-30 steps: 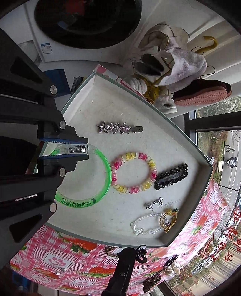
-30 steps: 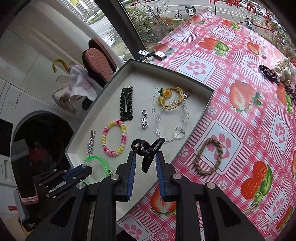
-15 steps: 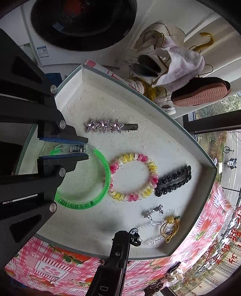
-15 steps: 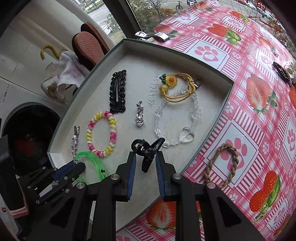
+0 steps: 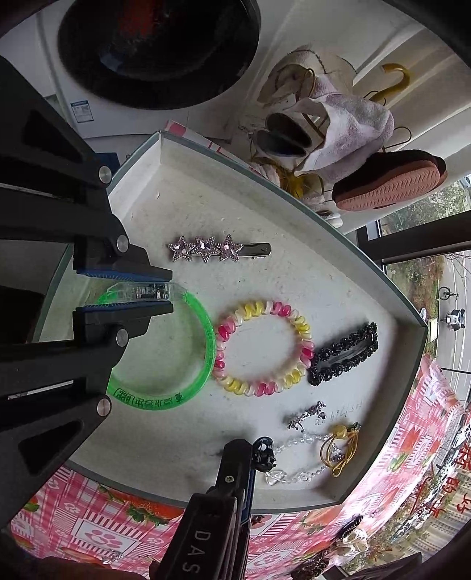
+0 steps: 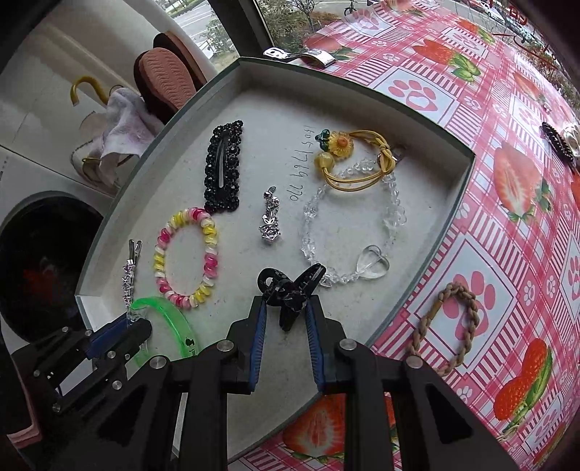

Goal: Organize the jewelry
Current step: 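Carry the green bangle and black claw clip into the tray and release both, then grasp the brown braided bracelet with the left tool while the right tool grasps the beige hair clip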

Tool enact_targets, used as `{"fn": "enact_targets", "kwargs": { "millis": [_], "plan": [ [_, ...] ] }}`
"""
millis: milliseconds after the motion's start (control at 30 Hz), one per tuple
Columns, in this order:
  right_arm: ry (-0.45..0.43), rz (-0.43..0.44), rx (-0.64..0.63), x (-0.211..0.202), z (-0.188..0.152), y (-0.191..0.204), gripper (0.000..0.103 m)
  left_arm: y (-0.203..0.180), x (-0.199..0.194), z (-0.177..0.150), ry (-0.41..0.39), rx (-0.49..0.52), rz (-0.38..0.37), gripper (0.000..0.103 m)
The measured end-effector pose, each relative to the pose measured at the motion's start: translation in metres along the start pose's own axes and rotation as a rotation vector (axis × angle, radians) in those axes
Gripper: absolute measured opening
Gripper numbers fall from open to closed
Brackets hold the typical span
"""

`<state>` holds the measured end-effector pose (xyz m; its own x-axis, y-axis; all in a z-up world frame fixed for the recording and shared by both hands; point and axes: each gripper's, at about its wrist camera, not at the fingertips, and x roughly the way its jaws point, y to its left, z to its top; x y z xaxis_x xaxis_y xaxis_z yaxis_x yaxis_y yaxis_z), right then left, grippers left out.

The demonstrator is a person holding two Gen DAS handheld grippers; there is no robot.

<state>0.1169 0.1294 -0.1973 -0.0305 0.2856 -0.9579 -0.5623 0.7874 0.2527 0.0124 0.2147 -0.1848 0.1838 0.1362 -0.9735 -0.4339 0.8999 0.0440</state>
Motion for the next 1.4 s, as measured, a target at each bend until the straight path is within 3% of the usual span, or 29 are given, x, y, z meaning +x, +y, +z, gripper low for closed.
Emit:
{"fn": "enact_targets", "kwargs": {
  "millis": [167, 267, 367, 500, 900, 933, 967, 1000, 1067, 1400],
  "plan": [
    [0.004, 0.009, 0.008, -0.001, -0.001, -0.003, 0.026, 0.0, -0.004, -0.001, -0.003, -0.001, 0.013, 0.016],
    [0.006, 0.016, 0.016, -0.005, -0.002, -0.009, 0.04, 0.001, -0.006, 0.0, -0.002, -0.002, 0.021, 0.016],
    [-0.008, 0.036, 0.026, -0.011, -0.004, -0.011, 0.042, 0.0, -0.009, 0.001, -0.005, 0.002, 0.025, 0.016],
    [-0.037, 0.067, 0.044, -0.024, -0.006, -0.013, 0.054, -0.001, -0.013, 0.001, -0.008, 0.016, 0.034, 0.017],
    [-0.13, 0.103, 0.179, -0.081, -0.034, -0.053, 0.071, -0.015, -0.024, -0.001, -0.007, 0.072, 0.027, 0.017],
    [-0.136, 0.102, 0.2, -0.086, -0.038, -0.059, 0.071, -0.017, -0.025, -0.001, -0.007, 0.077, 0.027, 0.029],
    [-0.142, 0.099, 0.222, -0.09, -0.043, -0.066, 0.071, -0.019, -0.026, -0.001, -0.005, 0.079, 0.024, 0.079],
    [-0.148, 0.097, 0.245, -0.094, -0.048, -0.073, 0.071, -0.019, -0.028, -0.001, -0.014, 0.07, 0.028, 0.103],
    [-0.157, 0.089, 0.291, -0.101, -0.059, -0.084, 0.071, -0.023, -0.038, -0.002, -0.062, 0.07, 0.034, 0.103],
    [-0.158, -0.029, 0.523, -0.126, -0.133, -0.161, 0.072, -0.05, -0.054, -0.001, -0.101, 0.171, 0.003, 0.103]
  ]
}}
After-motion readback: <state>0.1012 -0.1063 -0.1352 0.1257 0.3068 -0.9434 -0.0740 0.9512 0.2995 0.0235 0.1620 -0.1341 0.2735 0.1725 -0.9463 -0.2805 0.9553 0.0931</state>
